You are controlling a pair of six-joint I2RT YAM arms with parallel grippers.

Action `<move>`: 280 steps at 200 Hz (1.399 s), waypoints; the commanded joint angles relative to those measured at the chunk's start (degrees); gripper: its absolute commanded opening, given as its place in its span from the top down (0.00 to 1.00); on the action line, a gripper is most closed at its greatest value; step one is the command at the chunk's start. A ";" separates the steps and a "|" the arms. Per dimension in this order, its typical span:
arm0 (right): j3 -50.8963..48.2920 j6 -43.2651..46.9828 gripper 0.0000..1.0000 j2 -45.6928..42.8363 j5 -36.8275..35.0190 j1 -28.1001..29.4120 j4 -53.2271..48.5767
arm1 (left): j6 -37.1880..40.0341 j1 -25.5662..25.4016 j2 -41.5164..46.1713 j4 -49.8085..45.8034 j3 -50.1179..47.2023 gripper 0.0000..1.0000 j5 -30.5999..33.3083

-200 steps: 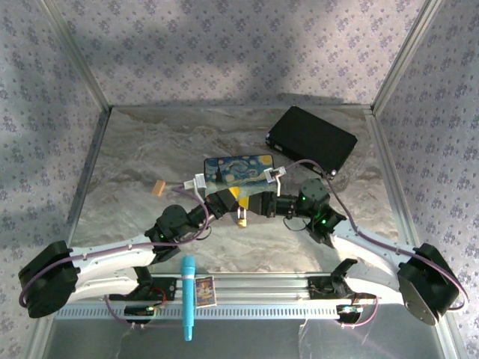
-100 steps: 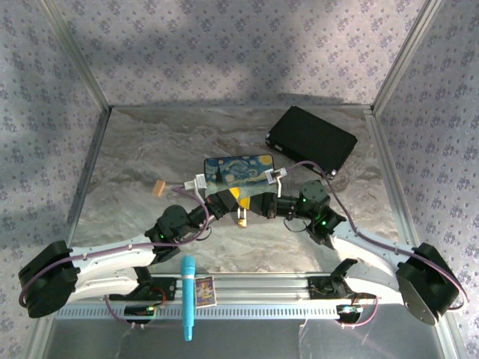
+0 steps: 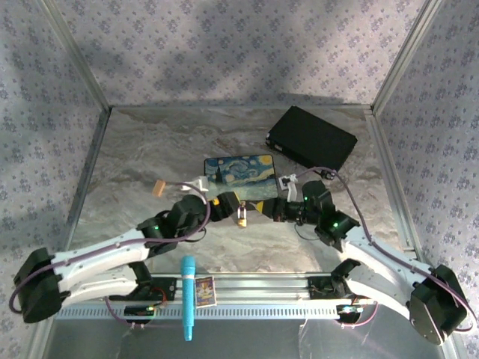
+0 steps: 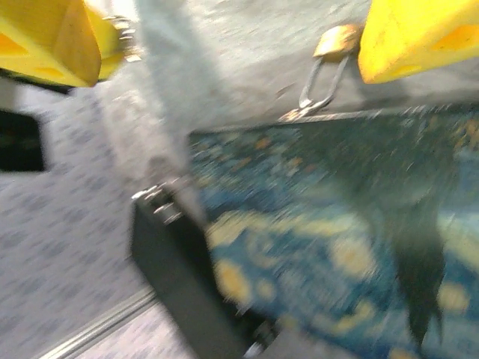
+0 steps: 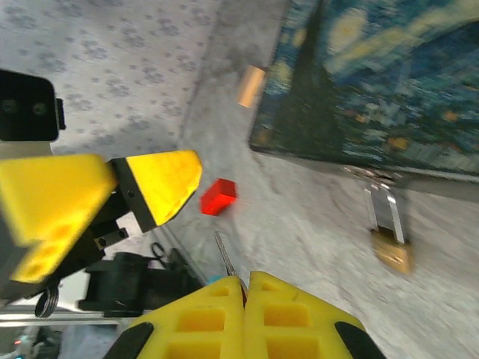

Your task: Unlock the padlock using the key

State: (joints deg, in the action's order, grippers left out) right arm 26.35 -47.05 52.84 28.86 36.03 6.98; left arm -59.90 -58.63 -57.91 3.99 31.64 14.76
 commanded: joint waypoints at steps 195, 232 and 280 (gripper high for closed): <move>-8.58 3.63 1.00 -1.37 -7.27 -1.14 -7.34 | 4.13 -3.34 -36.86 -2.60 13.34 0.63 0.69; -8.82 3.59 1.00 0.10 -6.96 -1.23 -6.48 | 3.87 -3.38 -38.17 -4.50 14.67 0.72 1.60; -9.89 1.61 1.00 2.70 -5.17 -0.88 -3.00 | 2.12 -3.98 -39.16 -4.18 14.93 0.78 1.33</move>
State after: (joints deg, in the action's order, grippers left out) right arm 17.45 -44.07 54.54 22.13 35.11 1.17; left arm -56.53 -62.06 -96.57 2.26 45.54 15.07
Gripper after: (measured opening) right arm 0.051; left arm 0.231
